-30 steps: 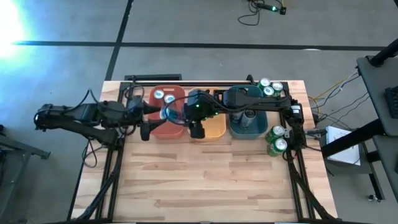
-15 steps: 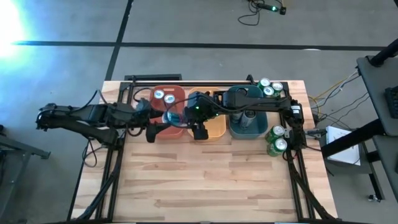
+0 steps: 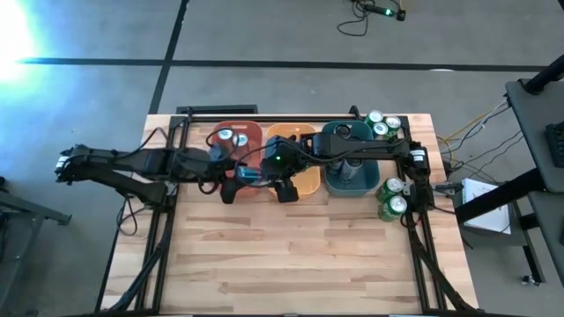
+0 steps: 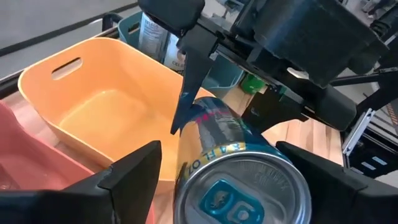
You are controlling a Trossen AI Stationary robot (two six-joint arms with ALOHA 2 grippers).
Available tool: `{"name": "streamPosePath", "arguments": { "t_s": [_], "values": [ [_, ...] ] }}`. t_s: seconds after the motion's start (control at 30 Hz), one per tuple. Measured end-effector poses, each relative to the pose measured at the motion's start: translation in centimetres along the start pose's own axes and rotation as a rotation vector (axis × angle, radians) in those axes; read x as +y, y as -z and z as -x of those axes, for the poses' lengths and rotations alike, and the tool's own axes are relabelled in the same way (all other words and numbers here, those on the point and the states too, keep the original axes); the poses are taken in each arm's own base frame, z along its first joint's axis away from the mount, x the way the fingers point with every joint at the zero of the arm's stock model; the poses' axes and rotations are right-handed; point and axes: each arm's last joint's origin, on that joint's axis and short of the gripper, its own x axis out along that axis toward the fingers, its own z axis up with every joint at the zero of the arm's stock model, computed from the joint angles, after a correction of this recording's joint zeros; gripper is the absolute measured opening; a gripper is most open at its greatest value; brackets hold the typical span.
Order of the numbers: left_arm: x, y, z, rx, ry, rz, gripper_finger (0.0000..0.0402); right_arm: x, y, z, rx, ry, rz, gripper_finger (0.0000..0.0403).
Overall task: Sort soda cans
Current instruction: Put the blue soda can into the orange bin
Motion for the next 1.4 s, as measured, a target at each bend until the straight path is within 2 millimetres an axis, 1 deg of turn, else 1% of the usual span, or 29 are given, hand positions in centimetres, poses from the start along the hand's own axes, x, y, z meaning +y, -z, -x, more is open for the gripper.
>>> {"name": "streamPosePath", "arguments": {
  "t_s": [0.17, 0.3, 0.53, 0.73, 0.93, 1.07, 1.17, 1.4],
  "values": [
    [-0.2, -0.5, 0.3, 0.048, -0.014, -0.009, 0.0271, 0.0, 0.0, -0.1, 0.000, 0.011, -0.011, 0.0239],
    [-0.3, -0.9, 0.7, 0.053, -0.018, -0.019, 0.0264, -0.1, 0.0, -0.1, 0.000, 0.016, -0.012, 0.0234],
    [-0.4, -1.5, 1.4, 0.071, -0.030, -0.024, 0.0274, -0.1, 0.0, -0.1, 0.002, 0.017, -0.015, 0.0239],
    [-0.5, -1.2, 0.7, 0.113, -0.011, 0.001, 0.0293, -0.1, -0.1, 0.0, -0.012, 0.021, -0.007, 0.0234],
    [-0.6, -1.1, 0.4, 0.129, -0.011, 0.003, 0.0293, -0.2, -0.6, 0.4, -0.039, 0.029, -0.003, 0.0238],
    [-0.5, -1.3, 0.4, 0.119, -0.012, 0.009, 0.0278, -0.3, -0.5, 0.4, -0.032, 0.030, 0.002, 0.0234],
    [-0.5, -1.4, 0.5, 0.117, -0.009, 0.011, 0.0264, -0.3, -0.5, 0.4, -0.033, 0.033, -0.002, 0.0239],
    [-0.6, -1.2, 0.1, 0.143, 0.007, -0.009, 0.0227, -0.2, -0.4, 0.4, -0.021, 0.026, -0.010, 0.0240]
  ]
}}
